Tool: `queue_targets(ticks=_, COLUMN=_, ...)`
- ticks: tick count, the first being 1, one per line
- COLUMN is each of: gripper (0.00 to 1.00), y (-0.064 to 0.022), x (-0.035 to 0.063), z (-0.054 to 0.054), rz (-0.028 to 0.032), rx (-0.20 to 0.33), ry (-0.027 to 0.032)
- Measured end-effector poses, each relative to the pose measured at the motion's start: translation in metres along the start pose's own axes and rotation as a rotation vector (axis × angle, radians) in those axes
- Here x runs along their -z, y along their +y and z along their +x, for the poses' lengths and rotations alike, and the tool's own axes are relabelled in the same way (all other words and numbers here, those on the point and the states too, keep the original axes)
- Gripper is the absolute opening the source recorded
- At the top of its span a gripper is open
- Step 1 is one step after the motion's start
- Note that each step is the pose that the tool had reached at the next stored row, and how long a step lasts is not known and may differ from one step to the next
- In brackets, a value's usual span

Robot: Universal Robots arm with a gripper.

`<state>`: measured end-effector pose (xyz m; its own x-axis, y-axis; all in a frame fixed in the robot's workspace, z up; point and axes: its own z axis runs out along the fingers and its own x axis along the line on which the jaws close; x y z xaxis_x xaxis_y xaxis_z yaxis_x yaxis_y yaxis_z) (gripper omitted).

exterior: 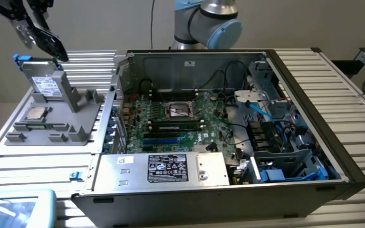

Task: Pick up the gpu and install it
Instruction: 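Pick up the gpu and move the gpu toward the slot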

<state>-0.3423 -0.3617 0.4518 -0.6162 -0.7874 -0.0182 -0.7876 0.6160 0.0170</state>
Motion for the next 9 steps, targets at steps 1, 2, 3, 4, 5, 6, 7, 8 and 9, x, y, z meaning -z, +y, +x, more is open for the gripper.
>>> queue_targets(ticks=1, gripper=0.27, y=0.0000, x=0.0000, z=0.0000, rz=-0.0003, rx=0.018, ry=0.0003)
queue_targets(ticks=2, gripper=0.27, y=0.0000, x=0.0000, z=0.0000, rz=-0.0007, rx=0.036, ry=0.0006)
queue_targets(ticks=3, gripper=0.27, y=0.0000, x=0.0000, z=0.0000, rz=-0.0010, rx=0.055, ry=0.0009)
queue_targets(ticks=4, gripper=0.27, y=0.0000, x=0.0000, z=0.0000, rz=-0.0013, rx=0.072, ry=0.0012)
queue_targets(ticks=5, gripper=0.27, y=0.0000, x=0.0000, z=0.0000, rz=-0.0017, rx=0.089, ry=0.0015)
queue_targets(ticks=6, gripper=0.27, y=0.0000, x=0.0000, z=0.0000, rz=-0.0020, rx=0.107, ry=0.0018)
queue_targets(ticks=7, gripper=0.27, y=0.0000, x=0.0000, z=0.0000, rz=-0.0023, rx=0.124, ry=0.0021)
queue_targets(ticks=8, gripper=0.27, y=0.0000, x=0.0000, z=0.0000, rz=-0.0027, rx=0.141, ry=0.0024)
queue_targets(ticks=9, gripper=0.27, y=0.0000, x=0.0000, z=0.0000, rz=-0.0030, rx=0.159, ry=0.0027)
